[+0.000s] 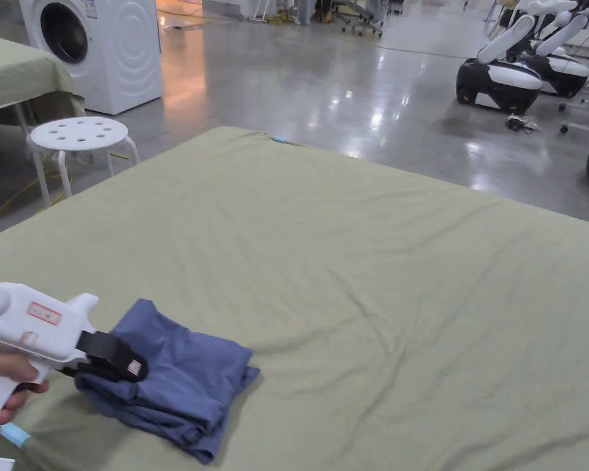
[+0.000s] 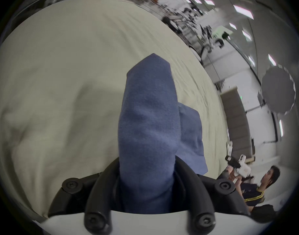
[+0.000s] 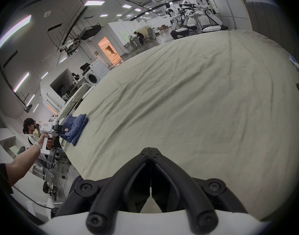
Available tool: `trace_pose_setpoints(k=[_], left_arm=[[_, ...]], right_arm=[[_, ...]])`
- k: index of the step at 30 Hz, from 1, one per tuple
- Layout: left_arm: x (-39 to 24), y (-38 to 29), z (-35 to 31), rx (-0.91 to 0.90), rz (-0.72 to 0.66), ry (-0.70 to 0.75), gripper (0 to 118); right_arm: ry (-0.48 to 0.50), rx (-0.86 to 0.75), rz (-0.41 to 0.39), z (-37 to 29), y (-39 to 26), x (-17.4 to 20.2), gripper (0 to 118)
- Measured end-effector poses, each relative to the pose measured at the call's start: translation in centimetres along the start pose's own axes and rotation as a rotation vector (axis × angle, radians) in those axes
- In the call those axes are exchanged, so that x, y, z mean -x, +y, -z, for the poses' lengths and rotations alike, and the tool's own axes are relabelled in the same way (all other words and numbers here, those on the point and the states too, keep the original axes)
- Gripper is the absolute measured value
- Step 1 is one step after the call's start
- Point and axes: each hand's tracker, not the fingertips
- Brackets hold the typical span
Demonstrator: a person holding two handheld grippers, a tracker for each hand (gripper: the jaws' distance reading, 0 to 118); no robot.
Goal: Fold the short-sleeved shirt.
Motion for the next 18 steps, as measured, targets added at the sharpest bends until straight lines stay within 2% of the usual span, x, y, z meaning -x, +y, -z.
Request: trace_pose_setpoints(k=[2, 5, 6, 12, 14, 15, 16, 18], left_arm=[[-0.4, -1.3, -0.7, -0.023, 0.004, -0.011, 63], [-0.1, -2.2, -2.8, -0.08, -0.01, -0.005, 78], [-0.2, -2.4, -3.9, -0.085, -0.02, -0.002, 89], [-0.8, -4.2, -13.4, -0.318, -0.04, 0.171, 91], [-2.7, -4.4, -14.5, -0.39, -0.012, 0.291, 90], [-4.7, -5.2, -14.4, -0.428, 0.045, 0.329, 87], [-6.7, -5.9, -14.1, -0.45, 0.114, 0.327, 72], [-9.6, -6.6, -12.0, -0.511, 0.197, 0.317, 23]], right_arm=[[0.001, -0.005, -0.013, 0.0, 0.2, 0.7, 0], [0.005, -0.016, -0.031, -0.2, 0.5, 1.2, 0], [0.008, -0.019, -0.035, -0.3, 0.6, 1.3, 0], [-0.005, -0.052, -0.074, -2.2, 0.4, 2.3, 0], [-0.082, -0.07, -0.115, -3.1, 0.6, 2.7, 0], [-0.133, -0.086, -0.139, -3.7, 0.8, 3.0, 0], [-0.166, -0.111, -0.159, -3.6, 0.9, 2.3, 0], [-0.195, -0.178, -0.184, -5.3, 1.6, 2.5, 0]])
